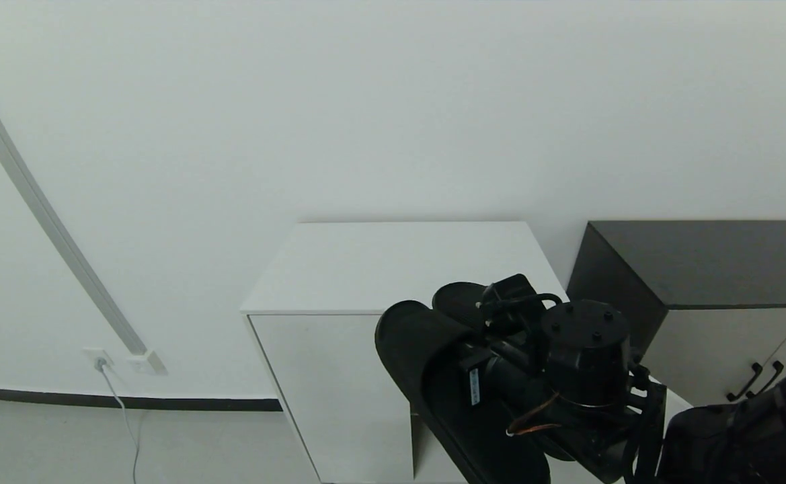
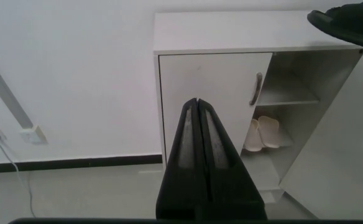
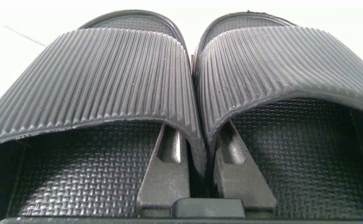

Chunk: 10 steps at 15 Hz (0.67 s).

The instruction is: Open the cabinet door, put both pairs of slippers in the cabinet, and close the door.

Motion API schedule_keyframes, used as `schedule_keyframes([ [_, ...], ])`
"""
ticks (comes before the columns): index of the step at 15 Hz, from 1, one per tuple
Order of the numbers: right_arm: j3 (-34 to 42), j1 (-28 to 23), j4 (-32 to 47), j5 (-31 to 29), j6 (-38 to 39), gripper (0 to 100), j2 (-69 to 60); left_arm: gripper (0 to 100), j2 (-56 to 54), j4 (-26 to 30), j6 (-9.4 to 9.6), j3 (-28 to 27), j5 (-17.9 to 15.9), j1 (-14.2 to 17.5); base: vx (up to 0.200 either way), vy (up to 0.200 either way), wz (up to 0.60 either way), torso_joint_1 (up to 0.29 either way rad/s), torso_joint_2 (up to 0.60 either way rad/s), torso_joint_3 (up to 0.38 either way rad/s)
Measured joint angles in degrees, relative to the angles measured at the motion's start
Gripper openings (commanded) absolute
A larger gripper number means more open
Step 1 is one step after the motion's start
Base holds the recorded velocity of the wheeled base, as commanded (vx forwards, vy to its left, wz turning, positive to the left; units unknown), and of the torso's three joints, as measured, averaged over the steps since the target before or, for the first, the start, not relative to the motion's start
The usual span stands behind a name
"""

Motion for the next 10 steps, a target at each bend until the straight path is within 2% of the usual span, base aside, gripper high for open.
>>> schedule_keyframes([
  [10, 0.15, -0.17, 0.0, -0.07, 0.0, 0, 0.3, 0, 0.0, 0.0, -0.02, 0.0, 0.0, 0.01, 0.0, 0.0, 0.0, -0.174, 0.41, 0.228],
])
